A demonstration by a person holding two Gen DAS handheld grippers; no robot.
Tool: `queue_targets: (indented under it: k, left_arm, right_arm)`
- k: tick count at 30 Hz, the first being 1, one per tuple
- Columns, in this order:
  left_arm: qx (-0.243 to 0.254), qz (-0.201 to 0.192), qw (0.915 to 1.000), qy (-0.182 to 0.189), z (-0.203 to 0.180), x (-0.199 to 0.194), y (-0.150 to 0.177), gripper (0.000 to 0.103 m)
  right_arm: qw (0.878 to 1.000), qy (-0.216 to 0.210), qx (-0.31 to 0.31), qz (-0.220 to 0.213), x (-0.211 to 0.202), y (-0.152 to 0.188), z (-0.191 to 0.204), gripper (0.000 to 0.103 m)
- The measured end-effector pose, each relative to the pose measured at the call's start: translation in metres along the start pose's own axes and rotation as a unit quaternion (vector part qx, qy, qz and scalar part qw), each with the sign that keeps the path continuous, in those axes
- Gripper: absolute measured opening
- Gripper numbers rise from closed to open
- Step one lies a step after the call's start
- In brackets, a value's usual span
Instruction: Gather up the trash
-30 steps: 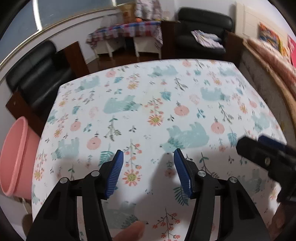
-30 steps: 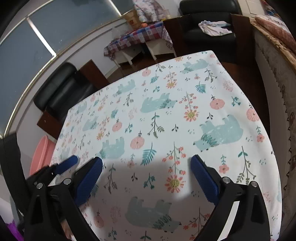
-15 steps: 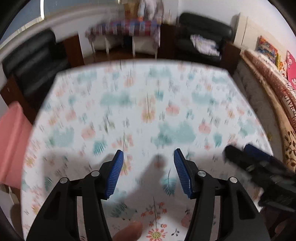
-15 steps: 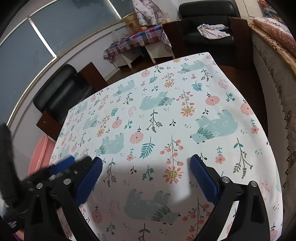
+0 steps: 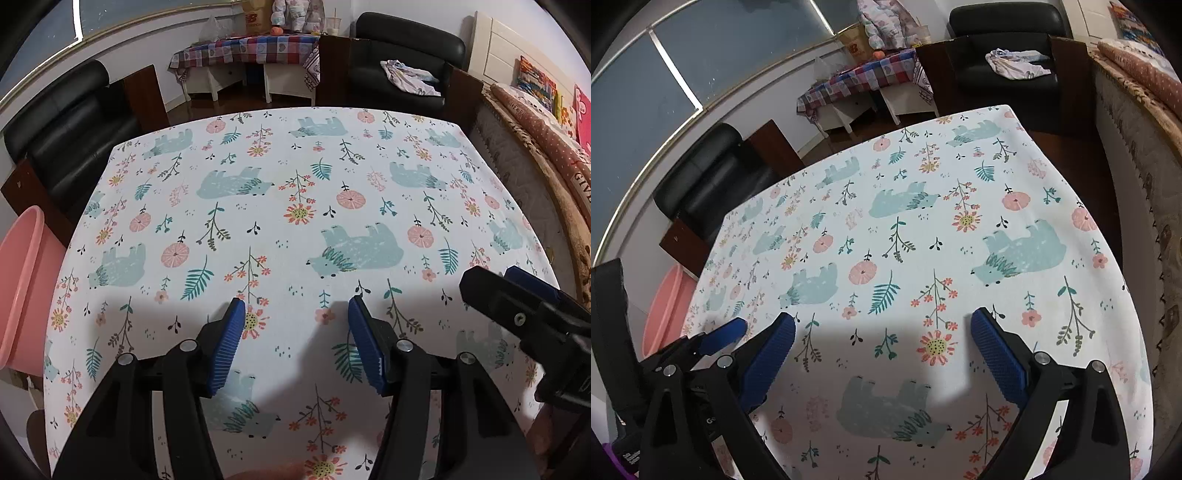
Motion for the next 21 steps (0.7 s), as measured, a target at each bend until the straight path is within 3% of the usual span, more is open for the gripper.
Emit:
queue_targets:
  k: [21]
  left_arm:
    - [-0.002, -0.001, 1.0000, 0.003, 0.0012, -0.0005, 0.0013, 0.059]
  right_arm:
    - [1.000, 0.026, -0.014, 0.006, 0.0077, 0.0005, 0.0073, 0.094]
Point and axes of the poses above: each gripper's, at about its wrist camera, not at the fingertips, and x roughly the way its jaws point, z to its left, y to its underside, the point moved 4 cm from there along x, roughly the way its jaws point, and after that the axes turned 9 degrees about z, right-handed, at the moved point
